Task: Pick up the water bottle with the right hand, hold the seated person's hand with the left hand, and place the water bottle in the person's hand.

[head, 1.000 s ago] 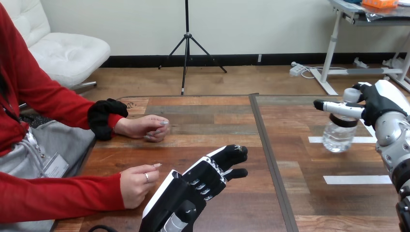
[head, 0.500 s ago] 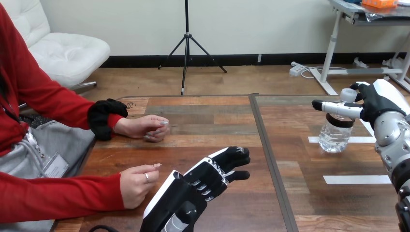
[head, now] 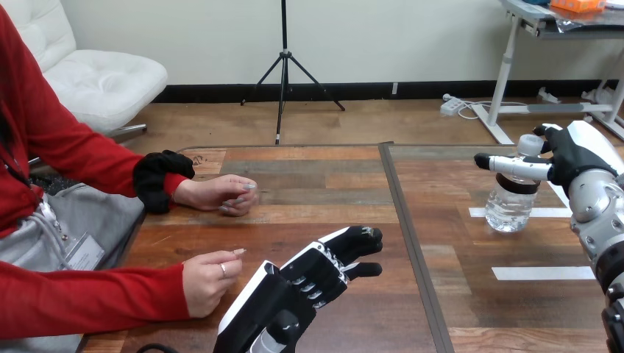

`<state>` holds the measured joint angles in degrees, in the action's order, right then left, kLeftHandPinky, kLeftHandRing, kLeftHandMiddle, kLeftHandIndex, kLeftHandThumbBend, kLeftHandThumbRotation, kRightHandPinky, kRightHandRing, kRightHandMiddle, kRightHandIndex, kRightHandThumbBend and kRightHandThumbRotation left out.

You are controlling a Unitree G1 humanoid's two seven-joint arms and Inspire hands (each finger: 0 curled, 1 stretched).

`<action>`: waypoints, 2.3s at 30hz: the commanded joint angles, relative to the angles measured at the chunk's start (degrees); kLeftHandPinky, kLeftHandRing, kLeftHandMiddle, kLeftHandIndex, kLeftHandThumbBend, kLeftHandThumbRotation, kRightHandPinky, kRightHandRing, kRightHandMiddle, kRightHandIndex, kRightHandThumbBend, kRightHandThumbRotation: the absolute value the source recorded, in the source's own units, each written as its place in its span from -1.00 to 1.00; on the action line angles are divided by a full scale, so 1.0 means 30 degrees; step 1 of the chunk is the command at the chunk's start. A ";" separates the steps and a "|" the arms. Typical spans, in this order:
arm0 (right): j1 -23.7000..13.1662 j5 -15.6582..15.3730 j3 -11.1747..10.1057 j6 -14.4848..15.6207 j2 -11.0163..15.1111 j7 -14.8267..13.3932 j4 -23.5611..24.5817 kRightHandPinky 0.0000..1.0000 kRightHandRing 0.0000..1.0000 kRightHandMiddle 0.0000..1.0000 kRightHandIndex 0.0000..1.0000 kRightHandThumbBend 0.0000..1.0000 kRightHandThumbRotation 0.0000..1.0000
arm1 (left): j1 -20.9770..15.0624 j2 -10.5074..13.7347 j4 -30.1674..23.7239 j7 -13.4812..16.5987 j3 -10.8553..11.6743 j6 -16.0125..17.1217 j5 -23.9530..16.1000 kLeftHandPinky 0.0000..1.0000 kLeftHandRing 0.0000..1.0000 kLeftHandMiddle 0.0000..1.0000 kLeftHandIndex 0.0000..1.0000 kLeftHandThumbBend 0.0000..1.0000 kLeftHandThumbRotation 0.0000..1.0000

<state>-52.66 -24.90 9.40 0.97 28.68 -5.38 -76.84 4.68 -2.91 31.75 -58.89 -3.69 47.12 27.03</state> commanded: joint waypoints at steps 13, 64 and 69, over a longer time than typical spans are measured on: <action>-0.1289 0.0419 -0.0343 -0.0830 -0.0707 -0.0527 0.0099 -0.03 0.22 0.30 0.47 1.00 -0.31 | 0.0203 -0.0628 -0.1680 -0.0065 -0.0226 -0.0421 0.0920 0.63 0.78 0.75 0.66 1.00 0.65; -0.0255 0.1043 -0.0781 -0.3018 -0.0938 -0.1485 0.0452 0.01 0.18 0.21 -0.03 0.75 -1.00 | -0.0252 -0.0805 -0.1823 -0.0493 -0.0025 -0.1365 0.1205 0.62 0.77 0.73 0.64 1.00 0.62; -0.0113 0.1311 -0.0918 -0.3331 -0.0901 -0.1376 0.0544 -0.01 0.16 0.19 -0.03 0.73 -1.00 | -0.0336 -0.0798 -0.1734 -0.0558 0.0019 -0.1344 0.1209 0.61 0.76 0.73 0.63 1.00 0.62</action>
<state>-52.29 -22.25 7.80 -6.71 25.45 -8.61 -76.86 6.67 -2.90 26.77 -60.20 -3.64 42.83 29.41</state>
